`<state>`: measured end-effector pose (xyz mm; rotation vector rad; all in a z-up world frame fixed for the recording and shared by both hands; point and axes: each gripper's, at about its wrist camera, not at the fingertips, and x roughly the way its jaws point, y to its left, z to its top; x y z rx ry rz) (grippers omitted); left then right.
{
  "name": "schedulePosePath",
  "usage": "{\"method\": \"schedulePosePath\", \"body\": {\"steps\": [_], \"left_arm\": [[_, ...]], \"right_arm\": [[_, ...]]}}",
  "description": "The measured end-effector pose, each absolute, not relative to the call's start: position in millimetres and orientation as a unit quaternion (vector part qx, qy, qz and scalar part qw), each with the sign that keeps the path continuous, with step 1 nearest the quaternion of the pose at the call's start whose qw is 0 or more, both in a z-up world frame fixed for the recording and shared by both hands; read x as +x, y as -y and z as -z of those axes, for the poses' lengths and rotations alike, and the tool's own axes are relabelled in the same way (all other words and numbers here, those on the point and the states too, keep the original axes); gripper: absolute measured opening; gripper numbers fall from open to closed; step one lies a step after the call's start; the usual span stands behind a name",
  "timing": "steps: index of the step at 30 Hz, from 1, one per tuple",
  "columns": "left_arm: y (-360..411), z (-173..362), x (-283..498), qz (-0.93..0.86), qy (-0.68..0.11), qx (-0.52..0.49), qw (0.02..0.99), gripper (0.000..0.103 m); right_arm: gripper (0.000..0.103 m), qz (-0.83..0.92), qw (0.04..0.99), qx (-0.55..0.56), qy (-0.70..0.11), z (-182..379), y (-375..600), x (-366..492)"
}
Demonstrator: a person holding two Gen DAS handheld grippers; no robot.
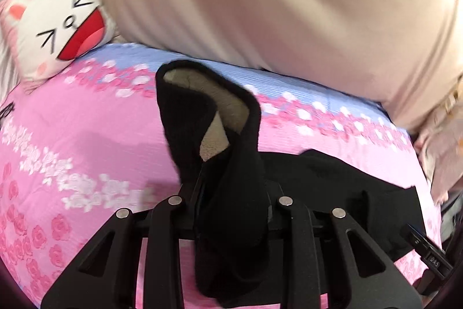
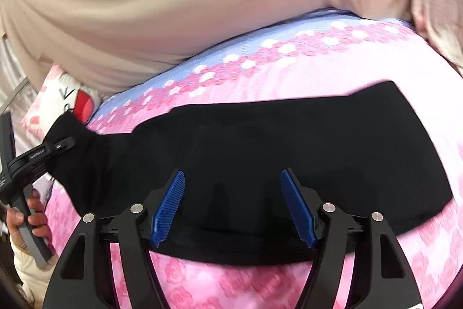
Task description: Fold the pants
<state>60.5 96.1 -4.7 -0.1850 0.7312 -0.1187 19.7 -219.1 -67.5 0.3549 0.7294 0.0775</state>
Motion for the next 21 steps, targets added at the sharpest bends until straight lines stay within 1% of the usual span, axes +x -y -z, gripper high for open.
{"method": "schedulePosePath", "body": {"steps": [2, 3, 4, 6, 8, 11, 12, 14, 15, 16, 17, 18, 19, 21], "left_arm": [[-76.5, 3.9, 59.6, 0.067, -0.361, -0.078, 0.927, 0.026], [-62.6, -0.5, 60.4, 0.079, -0.358, -0.067, 0.928, 0.026], [-48.8, -6.0, 56.4, 0.09, -0.353, -0.056, 0.93, 0.026], [-8.6, -23.8, 46.6, 0.125, -0.336, -0.02, 0.933, 0.027], [19.2, -28.5, 46.5, 0.152, -0.331, -0.002, 0.931, 0.027], [75.2, -13.6, 60.0, 0.198, -0.366, 0.01, 0.909, 0.03], [96.7, 1.2, 66.0, 0.206, -0.388, 0.015, 0.898, 0.032], [129.7, 32.9, 73.9, 0.219, -0.429, 0.028, 0.876, 0.048], [138.5, 44.5, 75.3, 0.23, -0.446, 0.03, 0.864, 0.062], [146.8, 54.6, 73.9, 0.242, -0.462, 0.032, 0.853, 0.072], [148.6, 54.5, 69.2, 0.242, -0.452, 0.036, 0.858, 0.075], [151.3, 48.1, 60.1, 0.239, -0.431, 0.046, 0.869, 0.083], [150.4, 38.8, 51.5, 0.239, -0.411, 0.054, 0.878, 0.088], [135.4, 16.6, 36.9, 0.244, -0.381, 0.049, 0.891, 0.089]], "right_arm": [[0.067, -0.042, 0.924, 0.173, -0.339, 62.3, 220.0, 22.0], [0.069, -0.041, 0.926, 0.18, -0.33, 60.6, 224.7, 21.2], [0.072, -0.037, 0.927, 0.186, -0.324, 60.0, 231.0, 19.6], [0.073, -0.02, 0.929, 0.192, -0.316, 60.4, 248.1, 13.8], [0.073, 0.007, 0.93, 0.193, -0.314, 62.1, 267.1, 3.7], [0.073, 0.03, 0.925, 0.212, -0.313, 66.9, 292.9, -15.1], [0.073, 0.04, 0.924, 0.216, -0.312, 69.0, 301.0, -22.4], [0.073, 0.056, 0.921, 0.221, -0.315, 73.4, 314.8, -33.4], [0.073, 0.062, 0.918, 0.227, -0.318, 76.1, 321.5, -38.0], [0.073, 0.067, 0.915, 0.234, -0.321, 79.1, 328.8, -42.7], [0.073, 0.064, 0.914, 0.239, -0.321, 80.4, 332.7, -45.0], [0.073, 0.058, 0.913, 0.243, -0.321, 80.8, 335.4, -46.3], [0.073, 0.053, 0.913, 0.246, -0.32, 80.2, 336.4, -46.9], [0.074, 0.033, 0.914, 0.247, -0.32, 77.4, 333.2, -41.7]]}}
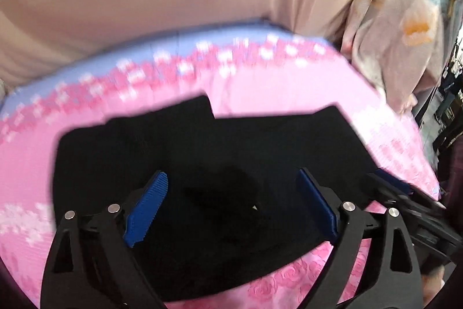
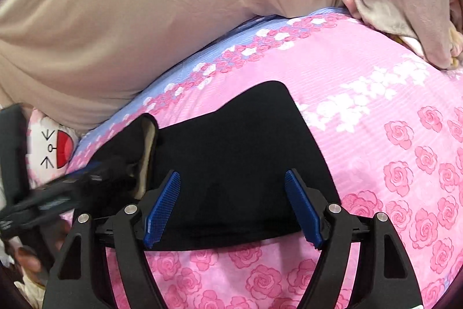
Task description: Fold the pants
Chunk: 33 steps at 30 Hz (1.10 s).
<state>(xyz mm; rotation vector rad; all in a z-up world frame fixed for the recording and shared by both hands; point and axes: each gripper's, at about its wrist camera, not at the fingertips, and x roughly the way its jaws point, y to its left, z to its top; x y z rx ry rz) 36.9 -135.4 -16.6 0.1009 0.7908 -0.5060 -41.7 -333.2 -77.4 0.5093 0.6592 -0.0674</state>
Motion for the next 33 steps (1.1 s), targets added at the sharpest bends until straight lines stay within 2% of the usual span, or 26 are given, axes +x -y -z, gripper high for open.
{"method": "schedulePosePath", "body": {"steps": [2, 5, 11, 12, 13, 15, 19, 21, 23, 27, 29, 31, 33], "left_arm": [[112.2, -6.6, 24.3, 0.249, -0.354, 0.027, 0.901, 0.098], [72.8, -27.7, 22.2, 0.197, -0.33, 0.024, 0.923, 0.098], [-6.4, -11.2, 39.5, 0.067, -0.352, 0.008, 0.934, 0.098], [-18.5, -6.9, 40.5, 0.055, -0.357, -0.001, 0.932, 0.098], [-27.3, -4.0, 40.4, 0.045, -0.361, -0.006, 0.931, 0.098], [-38.1, 0.2, 40.7, 0.036, -0.366, -0.01, 0.93, 0.098], [-45.3, -3.6, 37.7, 0.034, -0.361, -0.015, 0.932, 0.098], [-42.7, -6.7, 35.1, 0.048, -0.355, -0.018, 0.934, 0.098], [-35.6, -1.6, 34.4, 0.058, -0.358, -0.01, 0.932, 0.098], [-9.2, 24.9, 44.0, 0.085, -0.393, -0.002, 0.916, 0.098], [3.5, 34.2, 47.9, 0.095, -0.407, 0.001, 0.908, 0.098], [12.3, 37.4, 49.2, 0.107, -0.417, -0.002, 0.903, 0.098], [14.3, 34.8, 48.4, 0.112, -0.413, -0.005, 0.904, 0.098]], "right_arm": [[0.073, -0.014, 0.912, 0.26, -0.317, 74.8, 325.0, -30.8], [0.079, -0.085, 0.903, 0.261, -0.331, 75.1, 298.6, -3.5], [0.079, -0.151, 0.879, 0.248, -0.378, 99.4, 243.7, 55.5], [0.059, -0.163, 0.88, 0.241, -0.376, 99.0, 234.3, 59.0], [0.029, -0.162, 0.879, 0.233, -0.382, 98.0, 227.2, 61.2], [0.018, -0.183, 0.884, 0.233, -0.363, 82.3, 220.8, 58.4], [0.009, -0.164, 0.915, 0.236, -0.285, 23.8, 254.1, 22.6], [0.009, -0.116, 0.931, 0.233, -0.254, 5.1, 291.3, -6.7], [0.012, -0.054, 0.935, 0.226, -0.268, 13.8, 327.8, -25.5], [0.027, 0.04, 0.895, 0.256, -0.362, 83.9, 373.9, -34.4], [0.035, 0.018, 0.889, 0.304, -0.341, 91.1, 378.4, -48.3], [0.063, -0.005, 0.893, 0.318, -0.319, 82.1, 380.7, -57.6], [0.073, -0.035, 0.895, 0.324, -0.305, 75.0, 374.5, -59.3]]}}
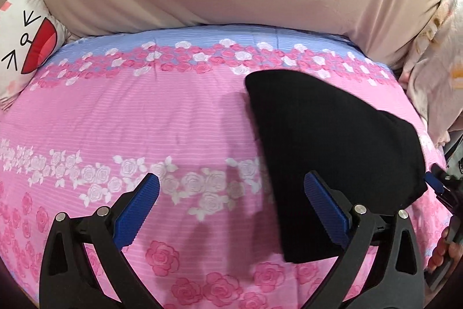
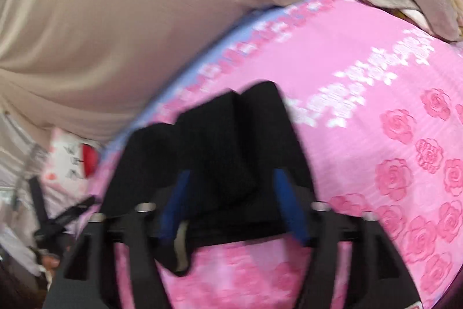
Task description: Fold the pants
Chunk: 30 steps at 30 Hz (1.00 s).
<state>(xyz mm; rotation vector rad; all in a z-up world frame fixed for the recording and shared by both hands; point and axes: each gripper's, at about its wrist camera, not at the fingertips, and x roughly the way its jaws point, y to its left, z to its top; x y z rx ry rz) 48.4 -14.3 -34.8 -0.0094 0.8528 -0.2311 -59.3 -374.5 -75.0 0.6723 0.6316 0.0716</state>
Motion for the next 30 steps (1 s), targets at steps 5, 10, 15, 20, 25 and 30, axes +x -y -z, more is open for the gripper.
{"method": "schedulePosePath", "body": {"steps": [5, 10, 15, 20, 25, 30], "left_arm": [[17.7, 30.7, 47.6, 0.117, -0.404, 0.004, 0.907, 0.098], [19.9, 28.8, 43.9, 0.124, -0.404, 0.031, 0.906, 0.098], [-3.7, 9.5, 43.1, 0.077, -0.379, 0.038, 0.921, 0.098], [-16.3, 8.4, 44.9, 0.075, -0.38, 0.041, 0.921, 0.098], [4.8, 42.8, 60.7, 0.103, -0.417, 0.05, 0.902, 0.098], [27.3, 55.5, 59.4, 0.132, -0.438, 0.051, 0.888, 0.098]], "right_arm": [[0.072, -0.002, 0.895, 0.266, -0.359, 83.3, 356.0, -20.4], [0.008, -0.149, 0.892, 0.255, -0.341, 34.7, 297.5, 6.9], [0.024, -0.315, 0.873, 0.201, -0.314, -25.0, 209.6, 31.8], [0.068, -0.16, 0.915, 0.168, -0.331, 11.6, 249.3, -6.2], [0.069, -0.061, 0.891, 0.206, -0.4, 71.2, 291.7, -46.4], [0.069, -0.091, 0.877, 0.267, -0.389, 88.5, 292.3, -47.0]]}}
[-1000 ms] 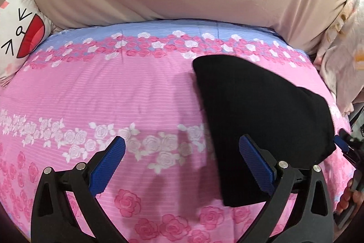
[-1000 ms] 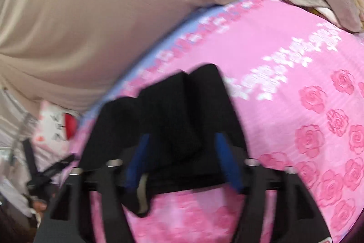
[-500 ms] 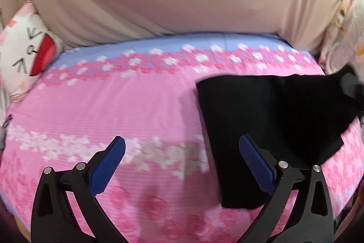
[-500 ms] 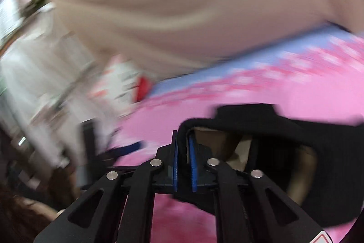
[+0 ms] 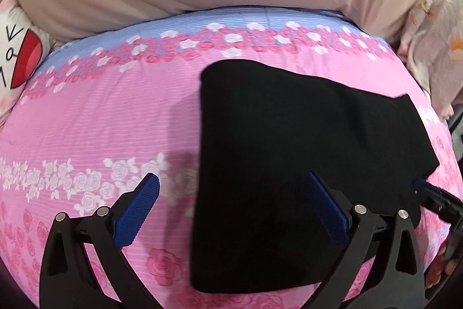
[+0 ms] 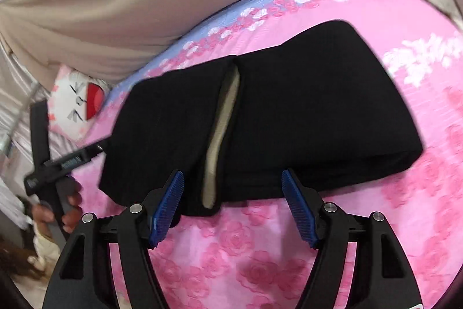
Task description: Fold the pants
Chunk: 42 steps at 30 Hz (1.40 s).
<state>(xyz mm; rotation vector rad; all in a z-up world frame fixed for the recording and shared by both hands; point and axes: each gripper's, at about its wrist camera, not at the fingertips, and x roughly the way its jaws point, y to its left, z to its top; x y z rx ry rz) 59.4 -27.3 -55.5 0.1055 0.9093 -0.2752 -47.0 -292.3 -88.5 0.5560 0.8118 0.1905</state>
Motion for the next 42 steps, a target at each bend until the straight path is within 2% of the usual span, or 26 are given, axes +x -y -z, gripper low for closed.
{"method": "schedulePosePath", "body": {"steps": [4, 15, 17, 20, 22, 23, 24, 25, 29, 33, 35, 38, 39, 42], "left_arm": [[30.5, 52.7, 50.3, 0.124, -0.424, 0.072, 0.894, 0.098], [24.5, 62.9, 57.1, 0.104, -0.438, 0.07, 0.89, 0.098], [22.5, 64.1, 57.6, 0.102, -0.439, 0.065, 0.89, 0.098], [19.9, 62.7, 59.1, 0.099, -0.442, 0.056, 0.89, 0.098], [16.5, 57.2, 57.6, 0.095, -0.436, 0.054, 0.893, 0.098], [14.3, 53.8, 55.8, 0.094, -0.431, 0.057, 0.896, 0.098], [13.4, 51.8, 55.8, 0.09, -0.428, 0.06, 0.897, 0.098], [11.6, 50.2, 55.7, 0.086, -0.426, 0.06, 0.899, 0.098], [10.1, 43.0, 63.1, 0.083, -0.429, 0.044, 0.899, 0.098], [22.3, 31.4, 62.5, 0.111, -0.42, 0.032, 0.9, 0.098], [33.4, 33.0, 61.0, 0.124, -0.419, 0.037, 0.899, 0.098], [54.5, 46.8, 61.6, 0.139, -0.43, 0.053, 0.89, 0.098], [61.8, 52.9, 62.8, 0.144, -0.437, 0.057, 0.886, 0.098], [71.3, 60.1, 65.0, 0.148, -0.447, 0.059, 0.88, 0.098]], "right_arm": [[0.069, -0.114, 0.866, 0.29, -0.392, 88.0, 284.3, -26.6], [0.071, -0.105, 0.888, 0.251, -0.37, 47.3, 283.7, -61.5], [0.077, -0.109, 0.89, 0.238, -0.374, 51.3, 278.6, -47.9], [0.077, -0.124, 0.868, 0.248, -0.412, 84.1, 271.7, -11.2], [0.075, -0.135, 0.868, 0.256, -0.403, 96.3, 265.7, -0.8], [0.06, -0.143, 0.871, 0.249, -0.398, 96.9, 258.4, 3.8], [0.023, -0.156, 0.862, 0.257, -0.408, 99.4, 254.2, 10.2], [0.017, -0.168, 0.856, 0.272, -0.405, 99.8, 253.8, 12.1], [0.016, -0.179, 0.878, 0.25, -0.366, 54.7, 262.6, 7.1], [0.016, -0.114, 0.914, 0.197, -0.335, 6.6, 307.4, -11.5], [0.017, -0.066, 0.914, 0.18, -0.357, 13.4, 337.1, -13.0], [0.024, -0.005, 0.883, 0.188, -0.429, 69.1, 375.2, -1.2], [0.029, -0.004, 0.881, 0.202, -0.428, 81.2, 380.3, -1.2], [0.037, 0.001, 0.89, 0.232, -0.393, 72.3, 383.3, -15.5]]}}
